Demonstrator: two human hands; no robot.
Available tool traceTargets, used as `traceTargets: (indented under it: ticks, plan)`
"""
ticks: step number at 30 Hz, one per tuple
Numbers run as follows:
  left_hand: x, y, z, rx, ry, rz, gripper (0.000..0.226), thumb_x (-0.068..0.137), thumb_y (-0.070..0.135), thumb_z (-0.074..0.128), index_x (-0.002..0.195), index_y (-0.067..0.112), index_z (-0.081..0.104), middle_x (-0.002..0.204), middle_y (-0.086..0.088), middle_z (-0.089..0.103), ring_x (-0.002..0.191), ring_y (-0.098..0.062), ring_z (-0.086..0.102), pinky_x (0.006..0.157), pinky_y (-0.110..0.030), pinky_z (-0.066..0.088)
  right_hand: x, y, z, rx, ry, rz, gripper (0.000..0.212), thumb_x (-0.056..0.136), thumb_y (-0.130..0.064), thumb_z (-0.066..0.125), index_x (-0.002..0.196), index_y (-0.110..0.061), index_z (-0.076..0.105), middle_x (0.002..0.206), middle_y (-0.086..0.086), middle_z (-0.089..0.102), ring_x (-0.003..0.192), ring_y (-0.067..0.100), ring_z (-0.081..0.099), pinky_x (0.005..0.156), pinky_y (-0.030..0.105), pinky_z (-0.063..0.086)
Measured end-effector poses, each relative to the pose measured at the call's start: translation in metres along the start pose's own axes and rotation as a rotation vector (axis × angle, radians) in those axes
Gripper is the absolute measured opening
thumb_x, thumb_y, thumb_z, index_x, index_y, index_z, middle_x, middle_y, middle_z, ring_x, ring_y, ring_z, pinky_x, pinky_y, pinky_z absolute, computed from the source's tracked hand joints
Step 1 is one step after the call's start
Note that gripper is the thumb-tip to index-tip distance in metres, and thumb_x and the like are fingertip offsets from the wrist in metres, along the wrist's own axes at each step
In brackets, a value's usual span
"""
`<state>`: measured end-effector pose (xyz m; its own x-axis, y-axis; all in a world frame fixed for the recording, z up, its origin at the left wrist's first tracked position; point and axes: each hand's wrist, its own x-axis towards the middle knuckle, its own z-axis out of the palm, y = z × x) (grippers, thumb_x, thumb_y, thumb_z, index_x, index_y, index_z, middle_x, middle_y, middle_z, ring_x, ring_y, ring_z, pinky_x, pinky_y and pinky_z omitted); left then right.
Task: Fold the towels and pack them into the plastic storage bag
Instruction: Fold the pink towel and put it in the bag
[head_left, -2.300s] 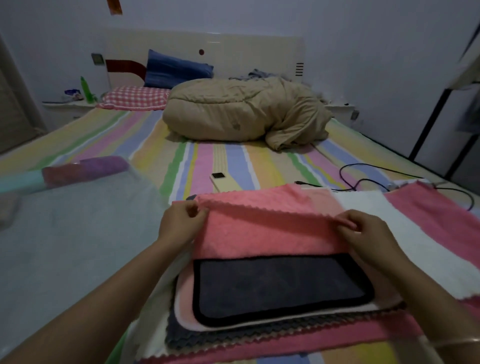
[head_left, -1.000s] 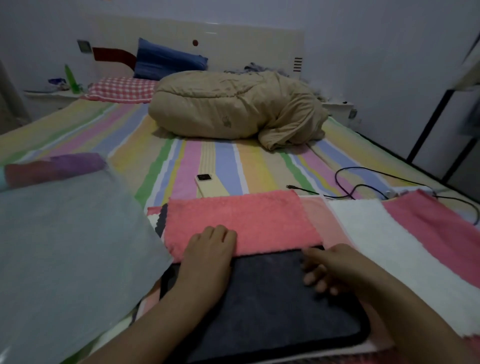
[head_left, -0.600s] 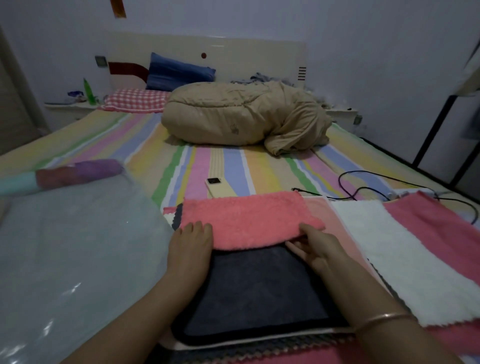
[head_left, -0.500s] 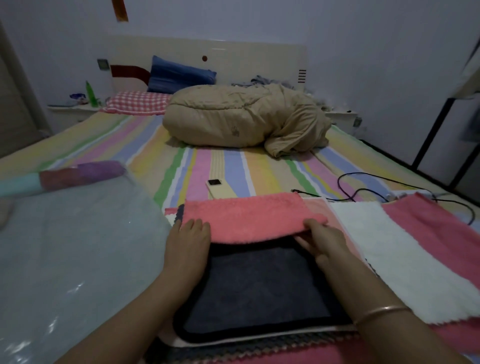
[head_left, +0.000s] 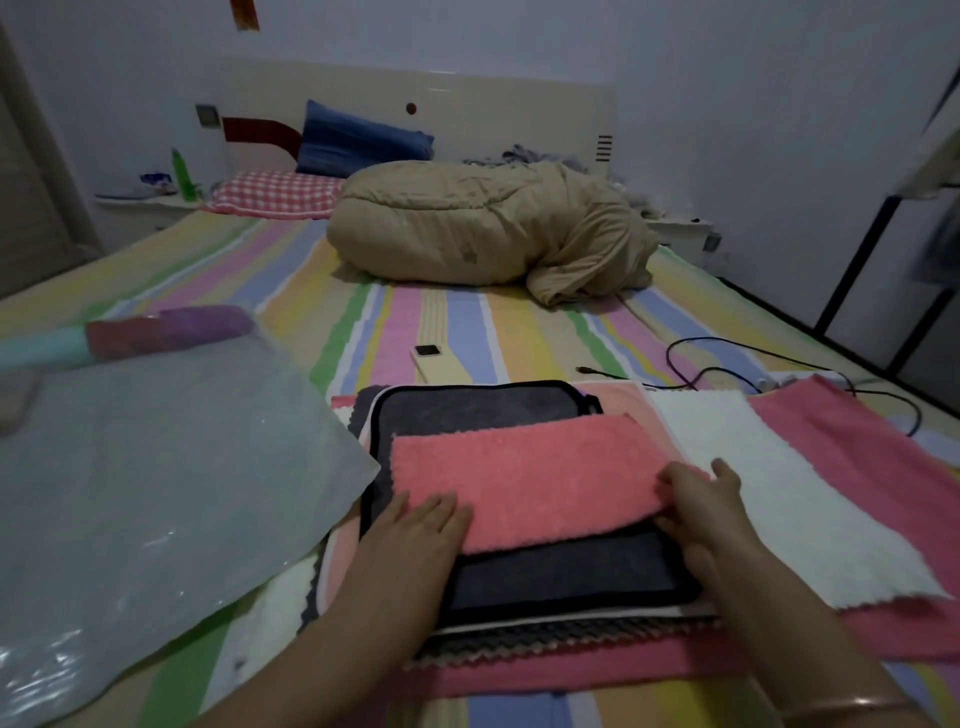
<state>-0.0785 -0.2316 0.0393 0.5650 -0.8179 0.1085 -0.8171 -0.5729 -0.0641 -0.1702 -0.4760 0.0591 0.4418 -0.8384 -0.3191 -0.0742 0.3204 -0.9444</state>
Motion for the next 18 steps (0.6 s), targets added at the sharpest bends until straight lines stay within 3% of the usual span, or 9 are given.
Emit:
traceTargets:
  ticks: [2,3,5,6,8,9,12,15,18]
  plan:
    - [-0.001,-0.001,-0.001,-0.063,-0.059,-0.018,0.084,0.073,0.006,0.058,0.151,0.016,0.025,0.158,-0.004,0.021,0.145,-0.017,0.022,0.120,-0.035,0.009,-0.006,-0.002,0.006,-0.202,-0.013,-0.138,0.072,0.090,0.000,0.044,0.152,-0.026,0.017,0.113,0.000,0.050,0.090,0.020,0.053,0.082,0.036,0.048]
    - [-0.003,0.000,-0.004,-0.145,-0.082,-0.041,0.079,0.078,0.003,0.048,0.151,0.020,0.023,0.159,0.000,0.018,0.147,-0.016,0.015,0.120,-0.031,0.003,-0.010,-0.002,0.011,-0.338,-0.012,-0.241,0.068,0.090,0.000,0.042,0.150,-0.026,0.023,0.115,0.001,0.052,0.085,0.018,0.052,0.083,0.035,0.047]
    - [-0.004,-0.002,-0.009,-0.354,0.080,-0.093,0.065,0.079,0.006,0.040,0.141,0.025,0.043,0.147,0.004,0.043,0.139,-0.013,0.033,0.113,-0.021,0.014,-0.022,-0.003,0.022,-0.605,-0.024,-0.456,0.059,0.094,-0.007,0.042,0.146,-0.033,0.029,0.119,0.007,0.059,0.078,0.018,0.052,0.078,0.034,0.048]
    - [-0.004,-0.004,-0.011,-0.503,0.177,-0.162,0.057,0.081,0.007,0.039,0.133,0.025,0.053,0.134,0.008,0.054,0.127,-0.009,0.046,0.106,-0.017,0.025,-0.029,-0.002,0.030,-0.719,-0.057,-0.558,0.057,0.097,-0.012,0.040,0.147,-0.037,0.026,0.110,0.009,0.063,0.074,0.018,0.054,0.070,0.032,0.047]
    - [0.004,-0.013,-0.016,-0.829,0.240,-0.323,0.048,0.085,-0.002,0.038,0.118,0.024,0.061,0.117,0.007,0.064,0.102,-0.007,0.061,0.094,-0.022,0.044,-0.047,0.001,0.047,-0.906,-0.193,-0.737,0.057,0.101,-0.018,0.034,0.149,-0.041,0.014,0.077,0.003,0.062,0.058,0.016,0.052,0.051,0.027,0.039]
    - [0.011,-0.019,-0.018,-1.036,0.228,-0.423,0.046,0.086,-0.007,0.035,0.114,0.020,0.060,0.112,-0.003,0.067,0.092,-0.014,0.065,0.086,-0.029,0.050,-0.058,0.004,0.057,-0.988,-0.275,-0.795,0.061,0.099,-0.016,0.033,0.150,-0.041,0.011,0.069,-0.001,0.056,0.055,0.015,0.049,0.048,0.027,0.035]
    - [0.027,-0.031,-0.021,-1.497,0.197,-0.714,0.036,0.091,-0.009,0.035,0.118,0.010,0.048,0.097,-0.021,0.062,0.072,-0.030,0.062,0.065,-0.038,0.052,-0.086,0.024,0.076,-1.148,-0.478,-0.903,0.074,0.092,-0.011,0.040,0.151,-0.040,0.005,0.094,0.001,0.063,0.075,0.021,0.056,0.068,0.032,0.047]
    - [0.034,-0.036,-0.016,-1.488,0.173,-0.769,0.036,0.092,-0.005,0.038,0.120,0.017,0.042,0.086,-0.019,0.060,0.062,-0.028,0.060,0.065,-0.042,0.057,-0.096,0.050,0.076,-1.098,-0.700,-0.964,0.078,0.092,-0.022,0.049,0.152,-0.035,0.000,0.127,0.002,0.059,0.108,0.020,0.055,0.087,0.033,0.045]
    - [0.037,-0.037,-0.009,-1.379,0.165,-0.769,0.035,0.089,0.001,0.045,0.118,0.022,0.044,0.082,-0.017,0.063,0.059,-0.025,0.063,0.066,-0.040,0.060,-0.095,0.050,0.067,-0.903,-0.788,-0.904,0.074,0.091,-0.026,0.055,0.150,-0.039,0.013,0.139,-0.007,0.051,0.124,0.006,0.048,0.101,0.027,0.041]
